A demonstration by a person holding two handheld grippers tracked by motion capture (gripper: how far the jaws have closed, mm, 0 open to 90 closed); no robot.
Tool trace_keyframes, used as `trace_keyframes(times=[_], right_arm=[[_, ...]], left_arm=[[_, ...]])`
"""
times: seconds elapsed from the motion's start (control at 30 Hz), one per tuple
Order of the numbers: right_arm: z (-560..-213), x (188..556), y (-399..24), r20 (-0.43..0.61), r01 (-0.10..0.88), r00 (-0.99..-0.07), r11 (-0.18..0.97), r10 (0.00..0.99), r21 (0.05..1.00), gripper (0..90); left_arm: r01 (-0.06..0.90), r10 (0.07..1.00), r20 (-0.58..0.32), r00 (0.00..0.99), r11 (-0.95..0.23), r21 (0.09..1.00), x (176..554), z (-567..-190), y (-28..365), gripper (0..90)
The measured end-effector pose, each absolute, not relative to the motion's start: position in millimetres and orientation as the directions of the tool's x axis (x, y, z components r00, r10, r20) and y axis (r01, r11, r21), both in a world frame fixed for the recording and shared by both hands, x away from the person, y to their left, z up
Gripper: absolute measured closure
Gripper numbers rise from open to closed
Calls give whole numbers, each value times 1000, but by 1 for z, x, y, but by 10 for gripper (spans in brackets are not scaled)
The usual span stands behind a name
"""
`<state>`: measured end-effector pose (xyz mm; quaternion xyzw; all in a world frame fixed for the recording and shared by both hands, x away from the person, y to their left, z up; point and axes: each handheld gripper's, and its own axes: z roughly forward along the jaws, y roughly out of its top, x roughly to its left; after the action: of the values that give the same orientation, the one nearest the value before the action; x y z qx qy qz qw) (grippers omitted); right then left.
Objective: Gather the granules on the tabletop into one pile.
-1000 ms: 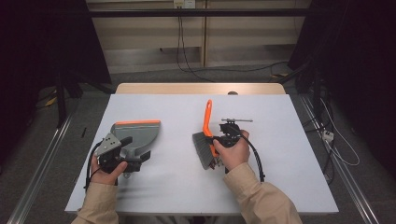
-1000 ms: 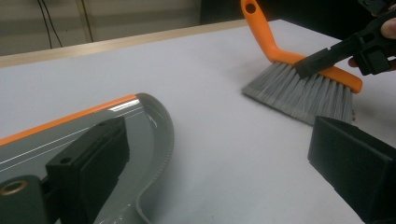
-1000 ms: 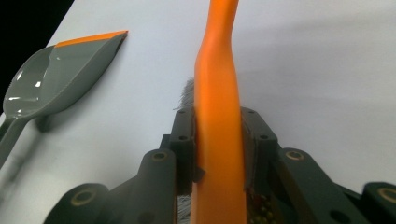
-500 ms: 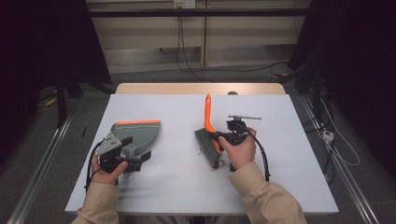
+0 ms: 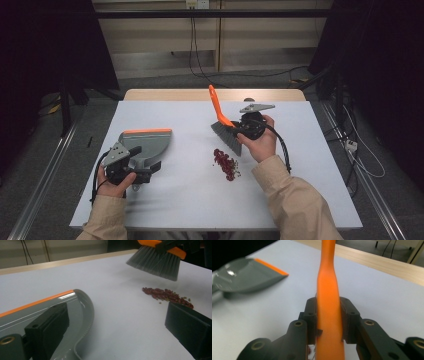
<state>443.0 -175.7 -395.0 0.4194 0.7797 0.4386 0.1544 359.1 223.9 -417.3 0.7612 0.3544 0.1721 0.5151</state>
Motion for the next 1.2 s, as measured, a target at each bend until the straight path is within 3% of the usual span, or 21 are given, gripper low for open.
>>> trace_keyframes(times=[0.27, 0.5, 0.87, 1.2], right_arm=[[-405, 455, -164, -64, 385, -724, 480, 686, 788, 709], [-418, 455, -154, -117, 290, -820, 584, 560, 758, 710], [-414, 439, -153, -89, 239, -893, 633, 441, 737, 712], [-412, 430, -154, -119, 197, -903, 645, 412, 738, 712]], left_arm=[[366, 717, -108, 689, -215, 905, 360, -418, 223, 51], [369, 716, -107, 689, -220, 903, 360, -419, 223, 51], [371, 717, -110, 689, -218, 903, 360, -419, 223, 51], [364, 715, -101, 692, -225, 904, 359, -418, 223, 51]])
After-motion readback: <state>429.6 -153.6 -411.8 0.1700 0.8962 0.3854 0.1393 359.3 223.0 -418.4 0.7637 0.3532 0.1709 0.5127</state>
